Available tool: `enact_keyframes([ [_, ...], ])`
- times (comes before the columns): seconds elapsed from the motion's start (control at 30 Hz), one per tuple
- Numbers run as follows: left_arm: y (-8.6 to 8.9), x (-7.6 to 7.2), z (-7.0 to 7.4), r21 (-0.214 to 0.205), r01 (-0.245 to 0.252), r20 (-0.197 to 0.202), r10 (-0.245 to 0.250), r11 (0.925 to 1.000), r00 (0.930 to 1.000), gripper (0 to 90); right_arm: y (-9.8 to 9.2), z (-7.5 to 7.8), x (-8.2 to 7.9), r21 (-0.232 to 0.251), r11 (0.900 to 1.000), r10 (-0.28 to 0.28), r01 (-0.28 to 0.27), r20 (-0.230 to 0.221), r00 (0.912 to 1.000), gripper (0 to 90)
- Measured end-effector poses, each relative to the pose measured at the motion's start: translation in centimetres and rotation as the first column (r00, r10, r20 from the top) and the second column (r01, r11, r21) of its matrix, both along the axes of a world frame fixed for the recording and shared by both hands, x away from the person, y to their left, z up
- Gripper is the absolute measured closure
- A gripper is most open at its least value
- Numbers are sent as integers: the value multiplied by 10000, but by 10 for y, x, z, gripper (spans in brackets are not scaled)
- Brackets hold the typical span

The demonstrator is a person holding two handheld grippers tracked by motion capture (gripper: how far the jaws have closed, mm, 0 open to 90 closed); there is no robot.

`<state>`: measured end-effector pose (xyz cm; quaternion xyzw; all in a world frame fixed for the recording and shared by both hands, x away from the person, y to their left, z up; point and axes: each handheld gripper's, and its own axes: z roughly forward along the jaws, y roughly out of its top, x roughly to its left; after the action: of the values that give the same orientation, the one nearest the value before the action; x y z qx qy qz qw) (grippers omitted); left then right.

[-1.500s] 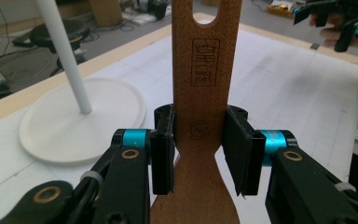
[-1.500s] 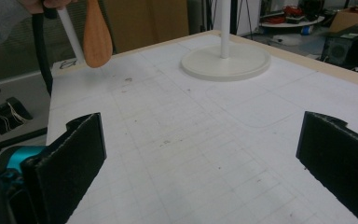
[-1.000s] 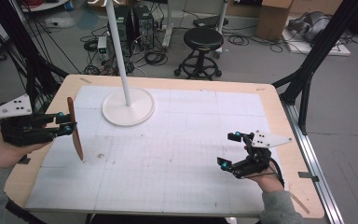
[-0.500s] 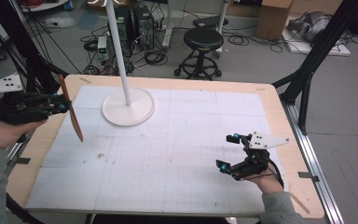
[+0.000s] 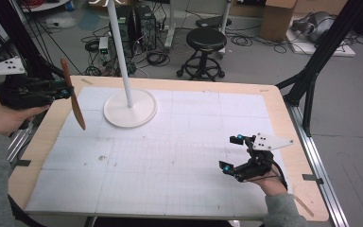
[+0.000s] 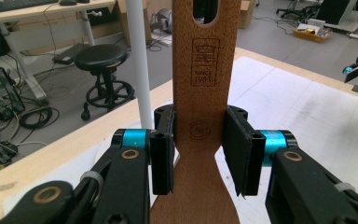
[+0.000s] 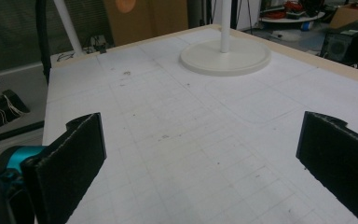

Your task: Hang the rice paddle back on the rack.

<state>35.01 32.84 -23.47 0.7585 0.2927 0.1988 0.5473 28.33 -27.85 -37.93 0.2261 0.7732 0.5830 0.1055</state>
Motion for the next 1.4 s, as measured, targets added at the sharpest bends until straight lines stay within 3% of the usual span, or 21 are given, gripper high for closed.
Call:
enact_keyframes([
  [0.17,-3,6,8,-336,-18,142,23,9994,9999,650,0,1,0,157,9999,-45,45,7,10000,0],
  [0.43,-5,17,24,-475,-255,238,267,9985,9994,650,-1,2,1,453,9989,-84,82,43,10000,0],
  [1.13,-19,41,59,-13,-277,208,277,9996,9994,650,-3,1,7,695,9973,-232,237,-83,9997,0],
  [1.4,-32,48,74,-136,-261,344,266,9996,9991,650,-6,3,4,880,9957,-300,301,-33,9995,0],
])
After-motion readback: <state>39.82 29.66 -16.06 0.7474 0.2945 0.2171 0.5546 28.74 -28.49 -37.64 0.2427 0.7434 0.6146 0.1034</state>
